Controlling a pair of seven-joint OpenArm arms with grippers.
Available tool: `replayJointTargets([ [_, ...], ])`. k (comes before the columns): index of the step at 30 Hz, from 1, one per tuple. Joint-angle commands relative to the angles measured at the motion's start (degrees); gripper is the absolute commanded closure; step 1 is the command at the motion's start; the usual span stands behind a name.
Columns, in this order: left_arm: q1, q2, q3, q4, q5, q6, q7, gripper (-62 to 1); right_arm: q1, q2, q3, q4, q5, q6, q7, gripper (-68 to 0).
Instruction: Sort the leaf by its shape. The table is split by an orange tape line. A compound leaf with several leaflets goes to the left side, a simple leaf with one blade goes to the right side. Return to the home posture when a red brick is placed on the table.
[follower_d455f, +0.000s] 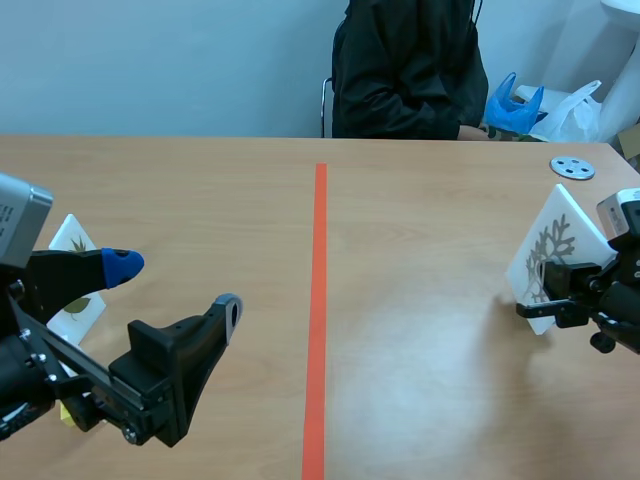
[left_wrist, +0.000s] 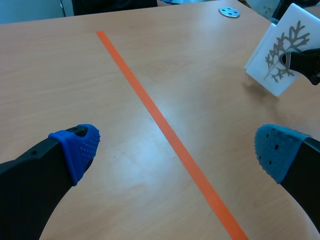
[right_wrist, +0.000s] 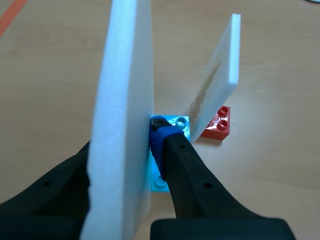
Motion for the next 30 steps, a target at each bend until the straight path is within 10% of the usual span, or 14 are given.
replayJointTargets([
  [1, -0.15, 0.15, -0.04, 1.53, -0.57, -0.09, -1.03, -62.3, 0.55, 0.7, 0.31, 0.61, 0.04, -0.11, 1.07, -3.1],
  [22, -0.15, 0.15, -0.04, 1.53, -0.57, -0.09, -1.03, -62.3, 0.37, 0.85, 1.33, 1.16, -0.35, 0.09, 1.53, -14.4],
  [30, -0.15, 0.15, -0.04, 1.53, -0.57, -0.09, -1.03, -62.3, 0.31, 1.81, 6.43, 6.29, 5.66, 5.22, -3.56, -28.1],
])
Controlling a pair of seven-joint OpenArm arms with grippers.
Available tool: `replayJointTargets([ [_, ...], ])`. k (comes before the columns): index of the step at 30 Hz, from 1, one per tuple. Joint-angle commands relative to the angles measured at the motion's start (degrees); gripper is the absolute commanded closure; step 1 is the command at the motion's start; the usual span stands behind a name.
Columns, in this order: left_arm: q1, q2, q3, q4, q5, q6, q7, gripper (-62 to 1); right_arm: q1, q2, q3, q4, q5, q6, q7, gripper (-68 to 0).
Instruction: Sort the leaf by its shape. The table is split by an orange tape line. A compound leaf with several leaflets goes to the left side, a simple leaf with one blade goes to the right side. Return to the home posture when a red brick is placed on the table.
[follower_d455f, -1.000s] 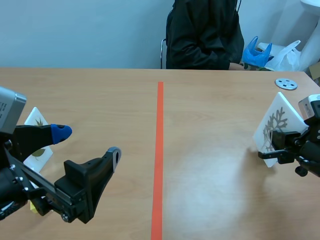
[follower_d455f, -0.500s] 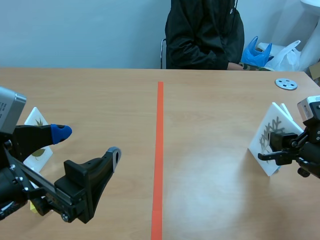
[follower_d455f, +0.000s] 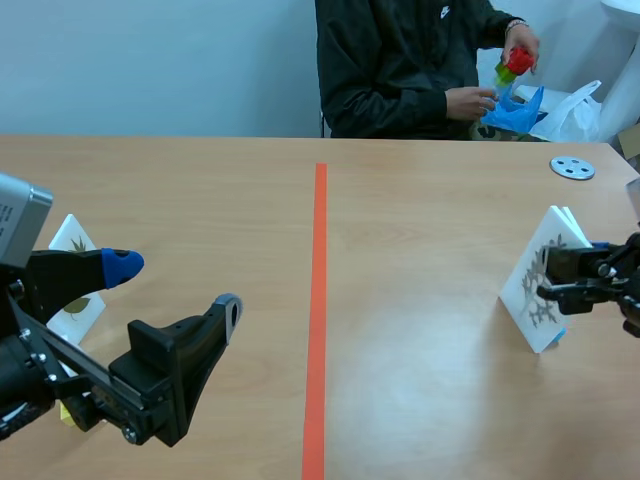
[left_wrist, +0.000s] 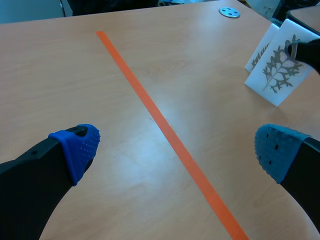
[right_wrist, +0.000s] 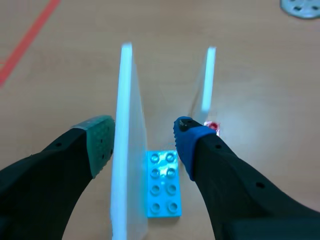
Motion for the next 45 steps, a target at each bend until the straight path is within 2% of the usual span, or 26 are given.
replayJointTargets([
  [1, -0.15, 0.15, -0.04, 1.53, -0.57, -0.09, -1.03, -62.3, 0.63, 1.4, 1.66, 2.82, 1.33, -0.02, 0.04, -29.1],
  [4, -0.15, 0.15, -0.04, 1.53, -0.57, -0.09, -1.03, -62.3, 0.63, 1.4, 3.8, 5.64, 3.93, 2.69, -1.64, -34.4],
  [7, -0.13, 0.15, -0.04, 1.53, -0.57, -0.09, -1.01, -62.3, -0.2, 1.42, 6.1, 10.34, 8.81, 6.1, -6.67, -41.0],
  [10, -0.13, 0.15, -0.04, 1.53, -0.57, -0.09, -1.01, -62.3, -1.92, 1.42, 8.26, 15.82, 12.41, 7.06, -9.16, -47.5],
  [19, -0.13, 0.15, -0.04, 1.53, -0.57, -0.09, -0.98, -62.3, -10.27, 2.36, 12.48, 30.53, 19.15, 11.58, -13.6, -56.9],
  [25, -0.13, 0.13, -0.04, 1.53, -0.57, -0.09, -0.98, -62.3, -17.66, 2.34, 12.52, 37.73, 20.85, 11.96, -13.99, -67.9],
  [33, -0.13, 0.13, -0.04, 1.53, -0.57, -0.11, -0.96, -62.3, -22.91, 2.34, 12.5, 39.56, 21.49, 11.93, -15.3, -67.9],
  [37, -0.13, 0.11, -0.04, 1.53, -0.59, -0.13, -0.87, -62.3, -23.12, 2.34, 12.39, 39.56, 21.92, 13.42, -14.53, -67.9],
  [45, -0.15, 0.13, -0.04, 1.53, -0.59, -0.11, -0.9, -62.3, -23.12, 2.32, 12.39, 39.54, 21.88, 13.33, -12.59, -67.9],
])
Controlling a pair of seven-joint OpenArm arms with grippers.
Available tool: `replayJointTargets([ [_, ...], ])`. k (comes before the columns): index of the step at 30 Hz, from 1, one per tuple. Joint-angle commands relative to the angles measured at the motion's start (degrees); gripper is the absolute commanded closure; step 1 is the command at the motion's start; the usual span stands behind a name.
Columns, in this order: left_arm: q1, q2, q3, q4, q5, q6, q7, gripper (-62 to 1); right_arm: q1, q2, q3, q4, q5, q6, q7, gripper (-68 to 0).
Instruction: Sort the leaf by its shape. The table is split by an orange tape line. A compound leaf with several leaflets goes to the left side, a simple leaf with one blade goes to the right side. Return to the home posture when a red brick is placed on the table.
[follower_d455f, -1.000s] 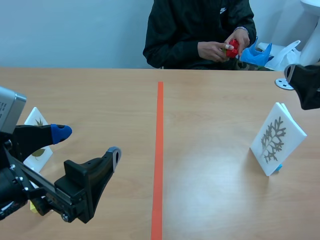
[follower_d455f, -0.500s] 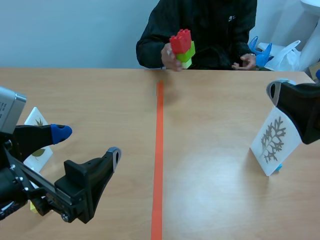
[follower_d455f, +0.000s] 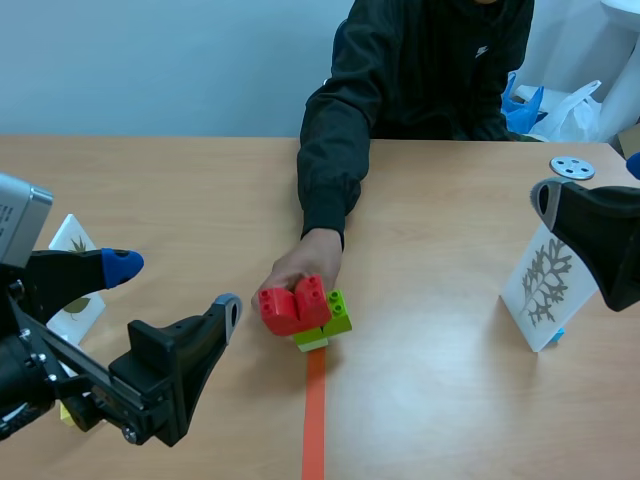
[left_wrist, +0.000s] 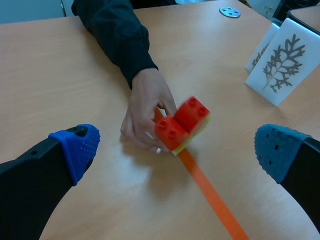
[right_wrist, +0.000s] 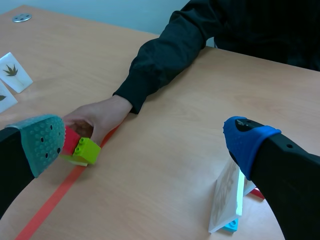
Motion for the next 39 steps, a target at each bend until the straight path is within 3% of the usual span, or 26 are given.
replayJointTargets([
  [1, -0.15, 0.13, -0.04, 1.51, -0.59, -0.09, -0.92, -62.3, 0.55, 0.76, 0.11, -0.04, 0.76, -0.17, 1.07, -67.9],
  [14, -0.15, 0.13, -0.04, 1.55, -0.59, -0.13, -0.55, -62.3, 0.52, 0.76, -0.44, -0.04, 0.13, -0.33, -1.29, -67.9],
  [19, -0.15, 0.11, -0.04, 1.57, -0.59, -1.6, -0.55, -62.3, 0.5, 0.76, -3.32, -0.04, -0.87, -0.44, -1.36, -67.9],
  [22, -0.15, 0.11, -0.04, 1.57, -0.59, -1.6, -0.55, -62.3, 0.5, 0.76, -5.22, -0.15, -3.39, -1.42, -1.31, -67.9],
  [34, -0.15, 0.11, -0.04, 1.57, -0.59, -1.6, -0.59, -62.3, 0.52, 0.76, -13.66, -0.44, -4.85, -2.21, -1.29, -67.9],
  [39, -0.15, 0.11, -0.04, 1.57, -0.59, -1.6, -0.59, -62.3, 0.52, 0.79, -14.58, -0.48, -6.32, -3.26, -1.09, -67.9],
])
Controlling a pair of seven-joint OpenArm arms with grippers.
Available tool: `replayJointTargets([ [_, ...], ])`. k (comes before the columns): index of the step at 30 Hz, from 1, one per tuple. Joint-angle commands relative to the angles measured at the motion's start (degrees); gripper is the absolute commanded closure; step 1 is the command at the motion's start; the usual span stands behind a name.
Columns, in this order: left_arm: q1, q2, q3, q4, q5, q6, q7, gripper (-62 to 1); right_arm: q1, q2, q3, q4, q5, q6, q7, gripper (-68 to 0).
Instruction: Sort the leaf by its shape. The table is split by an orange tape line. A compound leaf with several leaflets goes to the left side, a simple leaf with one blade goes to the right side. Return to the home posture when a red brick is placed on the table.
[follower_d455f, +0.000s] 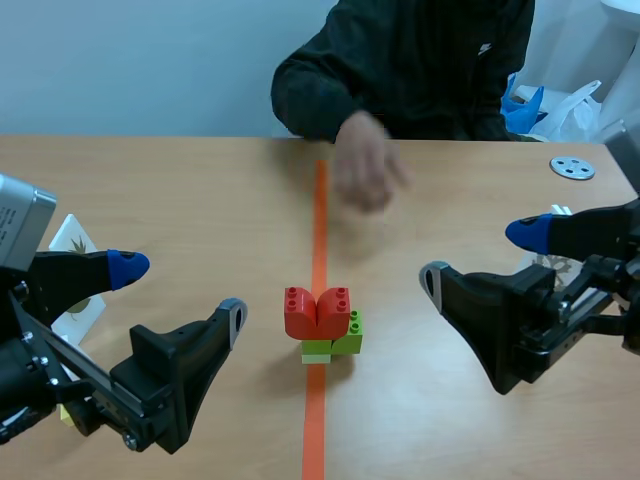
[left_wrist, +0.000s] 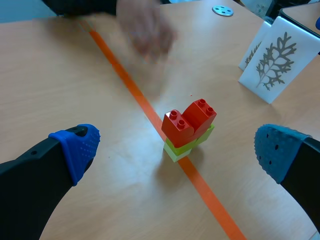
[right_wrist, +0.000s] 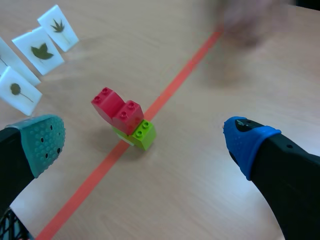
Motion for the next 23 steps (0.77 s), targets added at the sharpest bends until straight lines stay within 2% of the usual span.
replayJointTargets([
  [1, -0.15, 0.11, -0.04, 1.57, -0.59, -0.11, -0.81, -62.3, 0.52, 0.79, 0.7, -0.2, 0.63, -0.2, 1.09, -67.9],
  [23, -0.15, 0.13, -0.04, 1.55, -0.57, -0.11, -0.81, -62.3, 0.55, 0.76, 0.7, -0.2, 0.63, -0.63, 2.95, -67.9],
])
